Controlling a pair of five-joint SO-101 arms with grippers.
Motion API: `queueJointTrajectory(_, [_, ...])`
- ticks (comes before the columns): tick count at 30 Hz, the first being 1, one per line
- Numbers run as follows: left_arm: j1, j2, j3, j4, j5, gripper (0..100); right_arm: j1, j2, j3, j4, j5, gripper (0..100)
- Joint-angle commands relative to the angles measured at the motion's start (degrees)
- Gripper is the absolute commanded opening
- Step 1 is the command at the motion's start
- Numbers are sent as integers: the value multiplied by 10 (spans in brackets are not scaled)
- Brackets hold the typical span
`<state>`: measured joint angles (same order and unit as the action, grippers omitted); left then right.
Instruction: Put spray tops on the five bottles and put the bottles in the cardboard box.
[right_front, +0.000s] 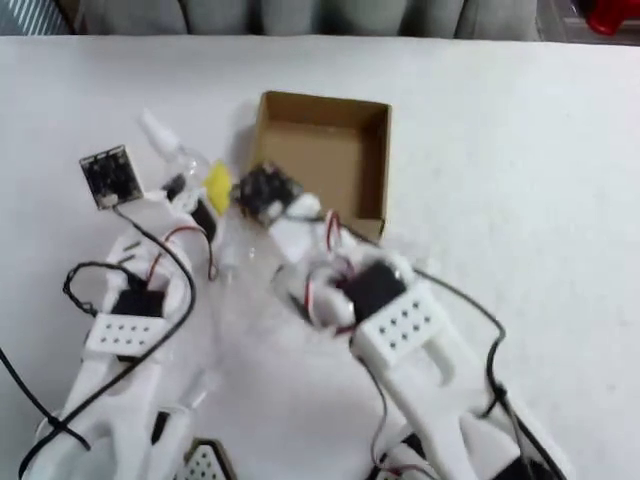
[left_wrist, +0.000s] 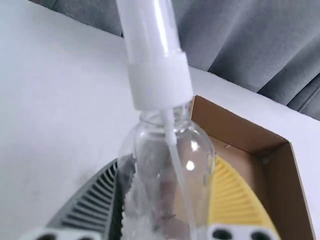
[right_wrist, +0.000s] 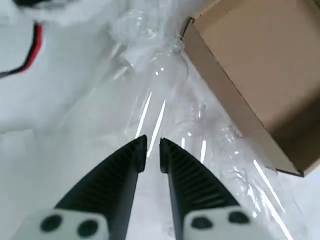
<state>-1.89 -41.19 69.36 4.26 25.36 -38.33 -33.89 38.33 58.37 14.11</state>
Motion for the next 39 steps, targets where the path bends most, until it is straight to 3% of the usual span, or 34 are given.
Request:
queueJointTrajectory(1, [-1,0,-19,-54,7,21,-23,-100,104,-114,0,19])
queueJointTrajectory(9, [-4,1,-22,-57,7,21,-65,-247,313,-329,0,21])
queueJointTrajectory(17, [26,-3,-18,-53,4,21,-133,-300,438,-530,-3,17])
queueJointTrajectory(21, [53,-4,-18,-32,3,21,-132,-299,462,-607,-70,17])
queueJointTrajectory(29, [59,-22,-17,-14,3,21,-131,-299,467,-630,-101,17])
queueJointTrajectory(34, [68,-129,1,61,3,21,-131,-299,472,-629,-101,17])
queueJointTrajectory(39, [122,-240,48,109,-4,21,-131,-299,472,-629,-101,17])
